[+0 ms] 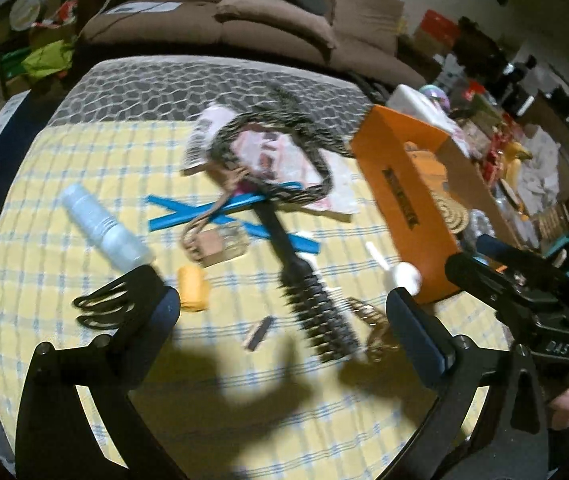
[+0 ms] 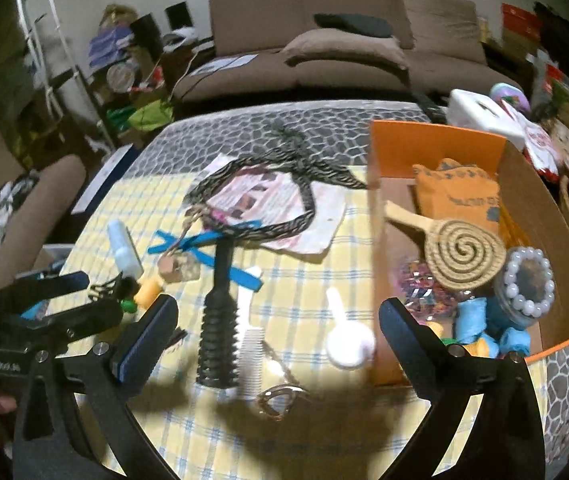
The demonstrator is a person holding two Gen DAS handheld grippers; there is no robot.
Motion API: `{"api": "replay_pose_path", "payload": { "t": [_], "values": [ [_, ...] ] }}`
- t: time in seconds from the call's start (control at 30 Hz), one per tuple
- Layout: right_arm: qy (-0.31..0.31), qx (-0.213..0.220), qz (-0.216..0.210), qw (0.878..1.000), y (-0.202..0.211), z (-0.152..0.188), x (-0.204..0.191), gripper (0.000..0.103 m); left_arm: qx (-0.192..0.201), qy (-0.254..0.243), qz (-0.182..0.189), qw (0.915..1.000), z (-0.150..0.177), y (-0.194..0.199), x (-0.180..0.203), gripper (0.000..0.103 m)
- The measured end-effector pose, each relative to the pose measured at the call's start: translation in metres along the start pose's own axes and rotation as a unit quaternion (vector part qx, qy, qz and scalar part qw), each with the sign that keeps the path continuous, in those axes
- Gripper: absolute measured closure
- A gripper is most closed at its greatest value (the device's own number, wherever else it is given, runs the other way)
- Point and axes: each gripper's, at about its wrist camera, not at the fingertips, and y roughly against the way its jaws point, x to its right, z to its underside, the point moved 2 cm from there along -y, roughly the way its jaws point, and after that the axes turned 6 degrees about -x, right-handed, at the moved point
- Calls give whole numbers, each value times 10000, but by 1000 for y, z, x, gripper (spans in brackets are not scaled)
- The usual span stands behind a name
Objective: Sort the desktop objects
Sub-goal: 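Withdraw both tools from the box back over the table, then move the left tool to the black claw clip while the right tool approaches the small black barrette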
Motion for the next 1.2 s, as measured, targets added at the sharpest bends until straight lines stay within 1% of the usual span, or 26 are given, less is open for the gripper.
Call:
{"api": "replay_pose_path", "payload": {
  "t": [0.23, 0.3, 0.37, 0.6, 0.77, 0.93, 1.17, 1.2],
  "values": [
    [407, -237, 39, 9989, -21, 5, -26, 1, 64, 519, -259, 9983, 13, -8, -43, 0],
    [473, -278, 36, 9985, -25, 6, -31, 1, 47, 559, -418, 9975, 14, -10, -52, 0],
    [530, -308, 32, 9981, -28, 6, -37, 1, 120, 574, -636, 9963, 14, -8, -60, 0],
    [603, -382, -48, 9974, -40, 5, -53, 1, 166, 632, -1151, 9912, 18, -8, -88, 0],
    [812, -399, -103, 9958, -46, 5, -72, 1, 126, 942, -1152, 9888, 20, -8, -113, 0],
    [938, -482, -160, 9943, -56, 7, -84, 1, 101, 991, -1271, 9869, 21, -9, -127, 0],
    [1068, -540, -269, 9924, -68, 8, -97, 1, 0, 1077, -1245, 9864, 24, -15, -143, 0],
    [1085, -538, -289, 9922, -69, 8, -98, 1, -13, 1081, -1237, 9864, 24, -16, -144, 1]
  ]
}}
